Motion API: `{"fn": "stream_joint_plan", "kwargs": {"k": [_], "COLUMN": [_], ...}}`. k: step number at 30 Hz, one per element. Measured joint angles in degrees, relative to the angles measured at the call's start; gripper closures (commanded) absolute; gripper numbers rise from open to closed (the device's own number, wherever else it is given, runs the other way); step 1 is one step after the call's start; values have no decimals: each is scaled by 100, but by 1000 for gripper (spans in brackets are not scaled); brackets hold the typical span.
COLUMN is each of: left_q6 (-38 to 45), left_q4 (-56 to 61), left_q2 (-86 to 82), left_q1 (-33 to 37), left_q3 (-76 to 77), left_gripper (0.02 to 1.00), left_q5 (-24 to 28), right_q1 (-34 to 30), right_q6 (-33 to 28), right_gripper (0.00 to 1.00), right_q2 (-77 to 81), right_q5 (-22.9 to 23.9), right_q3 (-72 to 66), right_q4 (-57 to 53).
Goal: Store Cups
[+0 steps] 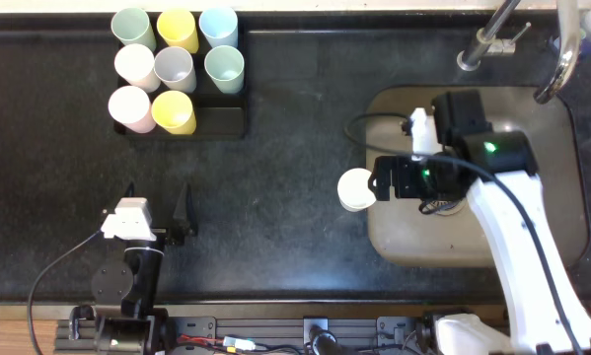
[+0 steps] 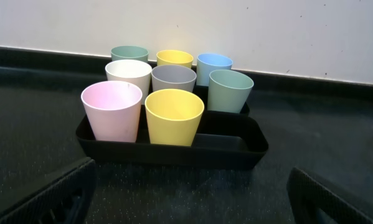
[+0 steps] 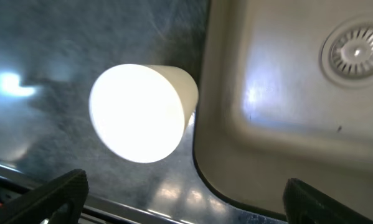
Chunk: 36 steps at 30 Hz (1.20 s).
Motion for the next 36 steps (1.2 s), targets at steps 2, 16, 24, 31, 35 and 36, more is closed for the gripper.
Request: {"fn": "stream_joint_plan", "kwargs": {"k": [2,16,24,31,35,36], "left_q6": [0,0,0,0,0,-2], "left_q4": [-2,-2,0,-2,-2,-2], "left_q2": [0,0,0,0,0,0], "left_q1": [0,0,0,0,0,0], "left_q3": [0,0,0,0,0,0], "left_gripper": [18,18,18,18,18,18], "left_q5": [-2,0,0,0,0,0], "right_q1": [17,540,673,758,868,883], "right_q6": [-20,20,4,31,48,61], "right_gripper": [3,71,437,844,958,958], "right_q2": [221,1019,1390,1443,1447,1447], "right_q5": [50,671,772,837,820,822], "right_q3": [0,0,4,7,15,17], "right_q4": [-7,136,343,417,463,479]}}
